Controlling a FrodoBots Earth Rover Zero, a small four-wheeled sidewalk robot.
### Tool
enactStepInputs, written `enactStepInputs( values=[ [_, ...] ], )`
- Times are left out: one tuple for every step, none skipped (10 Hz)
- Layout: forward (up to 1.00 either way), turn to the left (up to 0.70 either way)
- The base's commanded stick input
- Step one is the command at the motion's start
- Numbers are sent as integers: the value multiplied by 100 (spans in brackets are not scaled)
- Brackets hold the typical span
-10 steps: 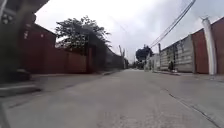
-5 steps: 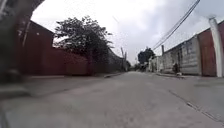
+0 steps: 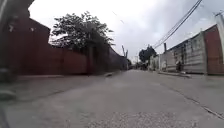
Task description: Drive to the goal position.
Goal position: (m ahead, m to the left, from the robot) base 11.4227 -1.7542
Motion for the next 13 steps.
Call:
enactStepInputs(
  values=[
    [85,-34],
    [85,-20],
    [85,-4],
    [85,-1],
    [85,0],
    [85,0],
    [85,0],
    [85,0],
    [85,0],
    [85,0],
    [85,0],
    [85,0],
    [85,0]
  ],
)
